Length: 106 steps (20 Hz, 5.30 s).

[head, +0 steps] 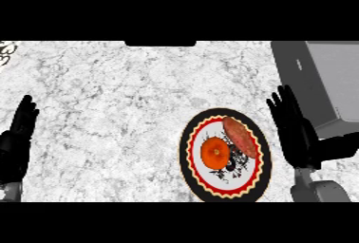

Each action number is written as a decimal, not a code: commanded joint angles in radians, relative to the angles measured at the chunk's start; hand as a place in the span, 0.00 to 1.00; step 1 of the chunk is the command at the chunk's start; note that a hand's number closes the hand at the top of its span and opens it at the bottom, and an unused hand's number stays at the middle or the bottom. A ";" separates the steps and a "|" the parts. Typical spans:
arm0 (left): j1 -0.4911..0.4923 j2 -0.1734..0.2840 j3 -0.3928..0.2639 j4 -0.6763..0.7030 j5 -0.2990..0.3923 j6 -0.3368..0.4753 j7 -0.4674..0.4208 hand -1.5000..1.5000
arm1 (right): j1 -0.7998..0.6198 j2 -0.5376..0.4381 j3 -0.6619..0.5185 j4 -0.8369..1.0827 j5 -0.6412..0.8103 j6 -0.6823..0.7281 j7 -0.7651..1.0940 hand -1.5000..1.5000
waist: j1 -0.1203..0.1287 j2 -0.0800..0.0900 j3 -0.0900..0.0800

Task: Pick the squash from the plate and place it in the cardboard box

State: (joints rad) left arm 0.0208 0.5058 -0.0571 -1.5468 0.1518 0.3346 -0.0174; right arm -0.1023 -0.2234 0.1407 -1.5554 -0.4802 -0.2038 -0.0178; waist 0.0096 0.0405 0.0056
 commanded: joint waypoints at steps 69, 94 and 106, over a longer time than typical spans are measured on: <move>-0.298 -0.308 -0.061 0.060 -0.174 -0.467 0.127 0.50 | -0.016 0.141 0.509 -0.191 1.473 0.521 0.726 0.00 | -0.012 -0.040 -0.006; -0.243 -0.391 -0.029 -0.006 -0.255 -0.505 0.139 0.50 | -0.069 0.222 0.393 0.160 1.599 0.430 0.543 1.00 | -0.007 -0.040 -0.005; -0.213 -0.400 -0.027 0.001 -0.281 -0.492 0.097 0.50 | 0.040 -0.262 0.138 -0.023 1.440 0.381 0.058 1.00 | -0.026 -0.043 -0.004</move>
State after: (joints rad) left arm -0.2090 0.1018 -0.0835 -1.5241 -0.1281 -0.1563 0.0792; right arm -0.1003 -0.2687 0.4164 -1.5497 1.0633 0.1768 0.2454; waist -0.0080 -0.0092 -0.0015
